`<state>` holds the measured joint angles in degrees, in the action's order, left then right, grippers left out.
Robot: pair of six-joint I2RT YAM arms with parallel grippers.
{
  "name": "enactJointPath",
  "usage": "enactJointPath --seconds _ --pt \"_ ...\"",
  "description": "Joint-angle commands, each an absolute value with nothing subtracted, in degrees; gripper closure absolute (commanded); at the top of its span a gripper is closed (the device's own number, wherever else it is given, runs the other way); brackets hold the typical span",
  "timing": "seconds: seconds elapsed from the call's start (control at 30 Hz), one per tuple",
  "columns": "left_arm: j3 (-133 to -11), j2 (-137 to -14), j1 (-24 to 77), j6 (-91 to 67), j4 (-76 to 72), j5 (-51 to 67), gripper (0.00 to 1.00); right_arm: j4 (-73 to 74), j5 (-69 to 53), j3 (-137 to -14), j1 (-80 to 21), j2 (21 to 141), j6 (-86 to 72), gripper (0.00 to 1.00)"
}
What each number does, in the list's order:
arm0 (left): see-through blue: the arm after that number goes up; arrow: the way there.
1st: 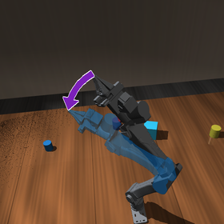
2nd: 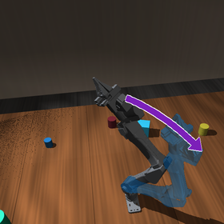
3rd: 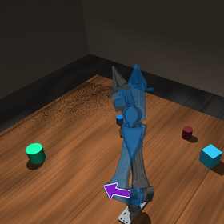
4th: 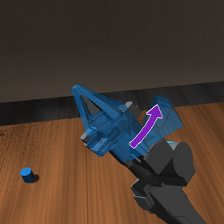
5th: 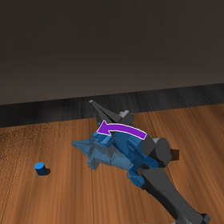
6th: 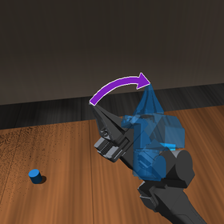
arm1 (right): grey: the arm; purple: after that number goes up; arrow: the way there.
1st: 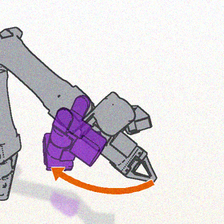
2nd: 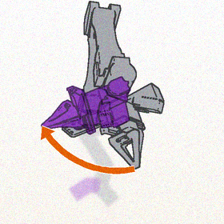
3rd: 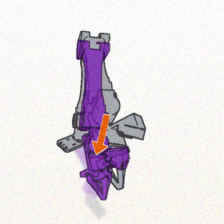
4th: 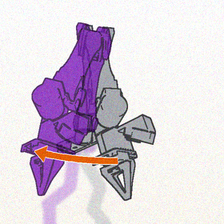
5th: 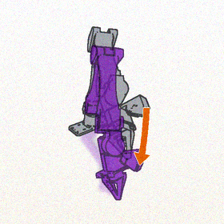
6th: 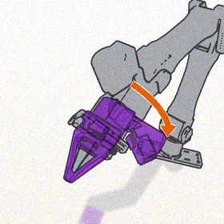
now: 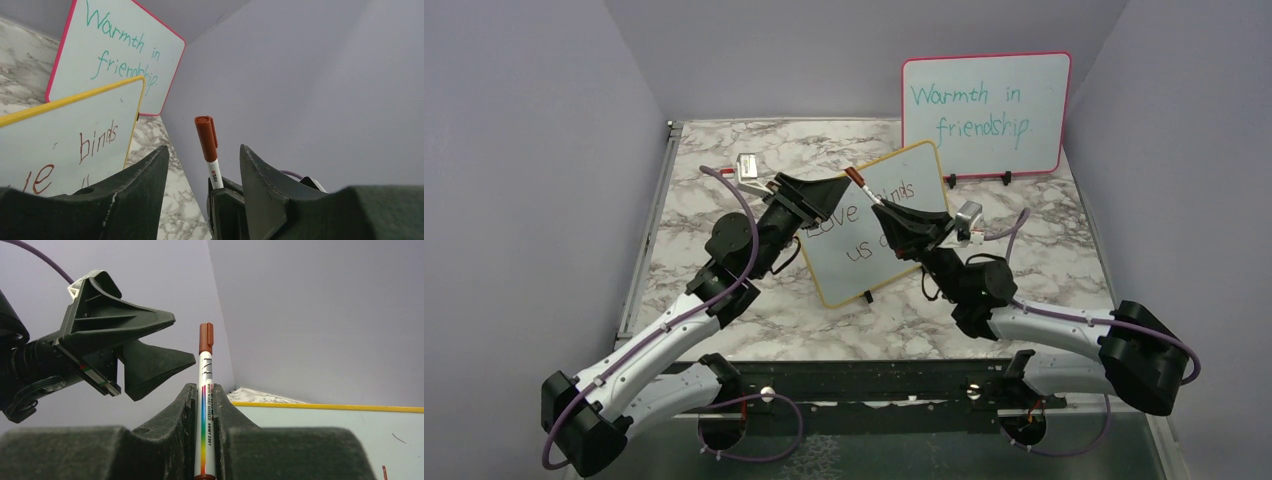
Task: Write a sentence on the whiteboard
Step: Close the whiteboard marker at the center of the board.
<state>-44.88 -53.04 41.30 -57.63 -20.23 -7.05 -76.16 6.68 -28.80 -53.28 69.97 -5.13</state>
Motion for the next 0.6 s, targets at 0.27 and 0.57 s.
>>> enactJointPath --seconds 0.27,0.57 --pt "-47.29 -55.41 38.67 -51.51 -27.16 2.93 0.46 -74.3 6.0 -27.12 -53.52 63.79 -10.78 0.99" --pt "-47.25 -56.53 38.58 -54.56 -32.88 6.49 0.48 -74.17 5.35 -26.81 -53.53 63.72 -12.73 0.99"
